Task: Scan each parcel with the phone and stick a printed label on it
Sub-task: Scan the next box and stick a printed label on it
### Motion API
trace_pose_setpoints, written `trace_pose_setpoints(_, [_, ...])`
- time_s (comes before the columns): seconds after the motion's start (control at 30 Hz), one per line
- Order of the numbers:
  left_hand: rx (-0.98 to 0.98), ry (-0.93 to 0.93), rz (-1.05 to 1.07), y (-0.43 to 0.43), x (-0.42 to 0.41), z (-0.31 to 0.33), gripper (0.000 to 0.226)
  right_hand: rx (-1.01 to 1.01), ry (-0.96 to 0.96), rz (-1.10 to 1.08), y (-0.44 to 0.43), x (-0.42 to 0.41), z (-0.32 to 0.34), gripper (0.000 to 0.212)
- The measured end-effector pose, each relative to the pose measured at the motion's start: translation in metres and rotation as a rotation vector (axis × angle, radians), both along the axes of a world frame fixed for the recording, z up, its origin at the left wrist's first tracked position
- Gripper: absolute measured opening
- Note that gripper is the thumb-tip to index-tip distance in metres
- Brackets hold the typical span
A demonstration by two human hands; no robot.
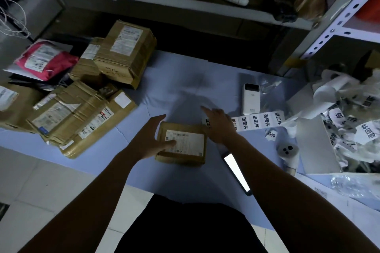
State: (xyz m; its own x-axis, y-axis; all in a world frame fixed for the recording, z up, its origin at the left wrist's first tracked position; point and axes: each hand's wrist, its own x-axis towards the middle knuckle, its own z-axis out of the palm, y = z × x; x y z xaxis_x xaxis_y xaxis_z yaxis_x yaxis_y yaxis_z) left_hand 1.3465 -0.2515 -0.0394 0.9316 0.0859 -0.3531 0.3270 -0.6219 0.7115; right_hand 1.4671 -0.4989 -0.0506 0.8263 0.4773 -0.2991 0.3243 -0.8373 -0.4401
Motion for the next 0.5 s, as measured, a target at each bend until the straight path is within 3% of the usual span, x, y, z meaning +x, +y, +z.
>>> trace_pose_setpoints(0.07, [0.093,-0.057,-0.050,-0.005,0.004,0.009,0.091,-0.134,0.060,0.059,0.007,0.012,0.001,0.062])
trace_pose_setpoints(0.2, [0.172,-0.137,-0.103,-0.015,0.013,0.020,0.074,-0.196,0.160,0.087,0.003,0.021,0.002,0.049])
trace_pose_setpoints(0.37, [0.144,-0.144,-0.078,-0.025,0.017,0.020,0.062,-0.319,0.305,0.107,-0.021,0.014,0.002,0.055])
trace_pose_setpoints(0.5, [0.104,-0.128,-0.061,-0.034,0.011,0.018,0.054,-0.211,0.306,-0.026,-0.038,-0.007,0.001,0.044])
